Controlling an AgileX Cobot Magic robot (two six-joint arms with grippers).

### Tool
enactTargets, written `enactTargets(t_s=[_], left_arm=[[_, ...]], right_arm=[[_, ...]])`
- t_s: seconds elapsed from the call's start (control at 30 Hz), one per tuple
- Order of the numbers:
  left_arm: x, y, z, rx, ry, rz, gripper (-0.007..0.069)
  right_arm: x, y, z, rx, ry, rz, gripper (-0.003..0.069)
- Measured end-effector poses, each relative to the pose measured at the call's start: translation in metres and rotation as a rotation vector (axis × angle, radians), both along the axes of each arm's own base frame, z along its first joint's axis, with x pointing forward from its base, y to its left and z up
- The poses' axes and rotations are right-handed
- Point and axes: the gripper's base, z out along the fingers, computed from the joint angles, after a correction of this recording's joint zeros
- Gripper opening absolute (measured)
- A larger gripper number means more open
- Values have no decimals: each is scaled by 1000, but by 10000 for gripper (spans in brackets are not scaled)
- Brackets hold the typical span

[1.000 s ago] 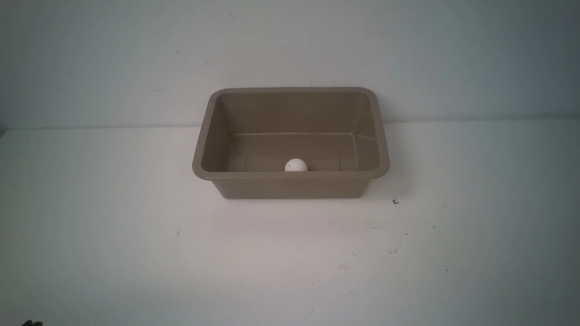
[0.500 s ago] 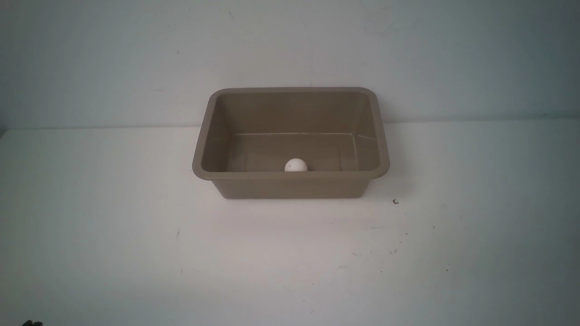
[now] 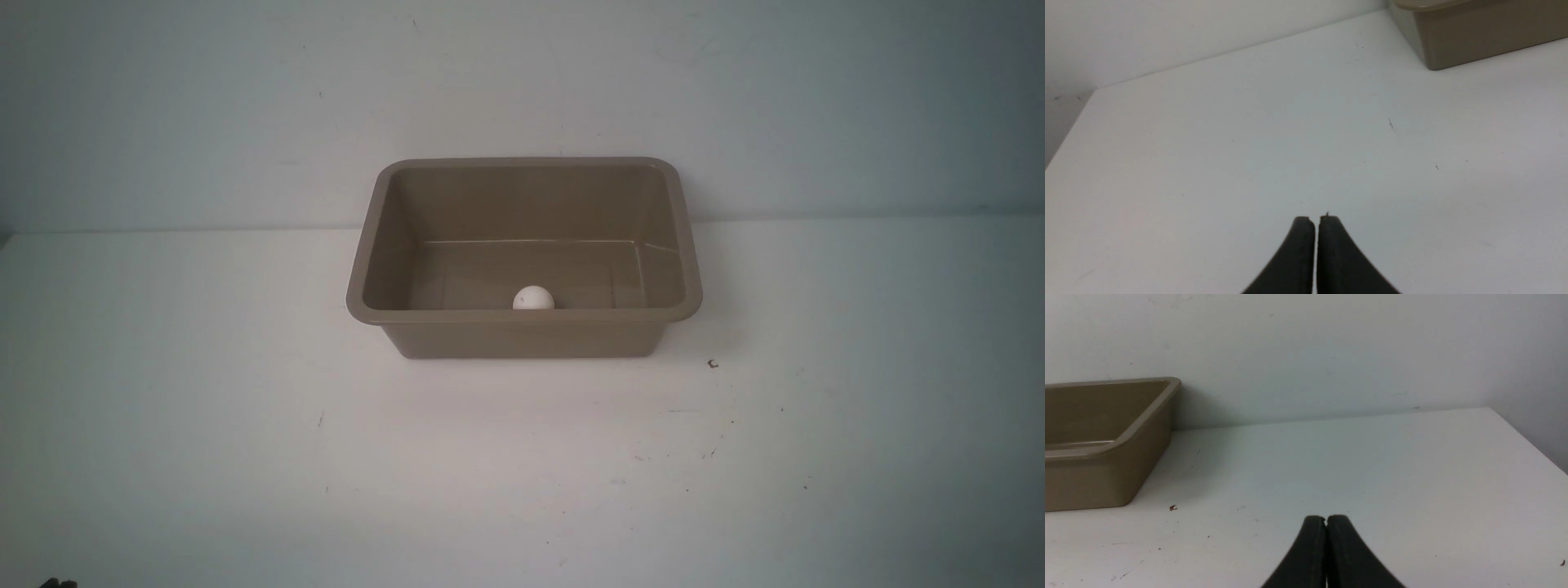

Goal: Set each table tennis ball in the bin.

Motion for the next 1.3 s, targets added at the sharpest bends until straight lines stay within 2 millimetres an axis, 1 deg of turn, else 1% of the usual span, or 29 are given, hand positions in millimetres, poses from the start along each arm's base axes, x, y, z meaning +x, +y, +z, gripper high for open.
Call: enactTargets(t_s=[0.07,0.13,1.3], left_arm=[[0,0,0,0,0,0,-4],[0,0,0,0,0,0,-4],[0,0,0,0,-1,0,-4]], right_arm=[[-1,-1,-4,2,47,-11,-17],[-1,-1,-4,2,52,-12,-17],[-1,-1,-5,2,53,-12,-17]])
